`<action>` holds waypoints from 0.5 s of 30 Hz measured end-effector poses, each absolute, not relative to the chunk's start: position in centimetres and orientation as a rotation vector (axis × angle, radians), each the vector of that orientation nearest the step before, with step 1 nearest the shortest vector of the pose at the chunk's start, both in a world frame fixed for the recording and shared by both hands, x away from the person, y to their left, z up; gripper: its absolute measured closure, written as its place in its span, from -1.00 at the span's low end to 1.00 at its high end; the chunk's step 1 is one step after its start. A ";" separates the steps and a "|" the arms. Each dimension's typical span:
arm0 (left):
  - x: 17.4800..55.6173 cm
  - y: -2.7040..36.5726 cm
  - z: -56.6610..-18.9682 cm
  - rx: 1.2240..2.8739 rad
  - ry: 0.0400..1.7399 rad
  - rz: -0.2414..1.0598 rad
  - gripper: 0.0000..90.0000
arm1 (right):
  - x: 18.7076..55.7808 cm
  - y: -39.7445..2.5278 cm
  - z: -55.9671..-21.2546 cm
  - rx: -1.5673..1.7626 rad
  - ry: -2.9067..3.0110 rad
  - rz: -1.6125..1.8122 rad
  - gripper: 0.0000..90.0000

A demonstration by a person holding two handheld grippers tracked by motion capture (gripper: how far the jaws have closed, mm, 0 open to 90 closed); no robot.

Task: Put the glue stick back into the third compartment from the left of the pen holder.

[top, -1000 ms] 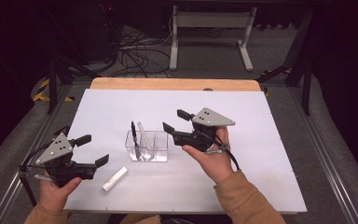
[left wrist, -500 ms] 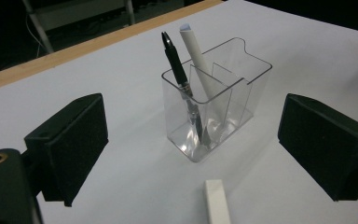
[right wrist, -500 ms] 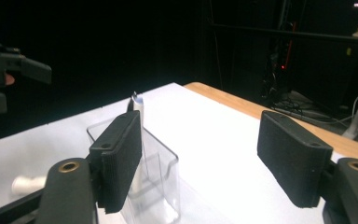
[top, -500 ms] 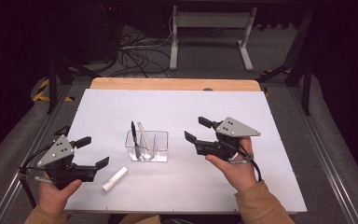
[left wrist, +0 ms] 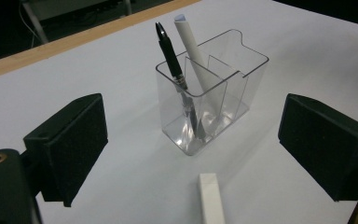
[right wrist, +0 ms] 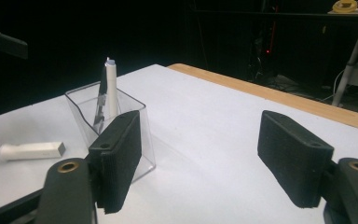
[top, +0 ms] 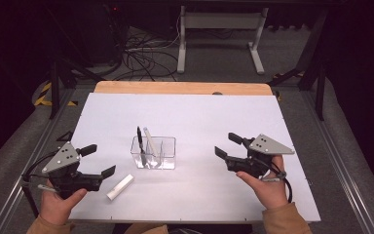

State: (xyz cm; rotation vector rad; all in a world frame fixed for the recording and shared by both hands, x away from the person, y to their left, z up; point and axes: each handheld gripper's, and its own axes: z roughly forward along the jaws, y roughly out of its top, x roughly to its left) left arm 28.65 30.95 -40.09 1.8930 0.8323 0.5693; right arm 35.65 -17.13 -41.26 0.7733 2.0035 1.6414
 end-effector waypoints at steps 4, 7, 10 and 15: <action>28.5 30.9 -40.0 1.883 0.835 0.552 -0.82 | 35.5 -18.1 -41.9 0.768 1.989 1.636 -0.31; 28.5 30.8 -40.0 1.893 0.839 0.549 -0.86 | 35.6 -18.8 -42.5 0.796 1.992 1.622 -0.31; 28.6 30.7 -40.0 1.908 0.833 0.548 -0.87 | 35.7 -18.9 -42.6 0.802 1.990 1.624 -0.31; 28.7 30.5 -40.1 1.956 0.856 0.536 -0.84 | 35.5 -19.1 -42.4 0.793 1.981 1.628 -0.31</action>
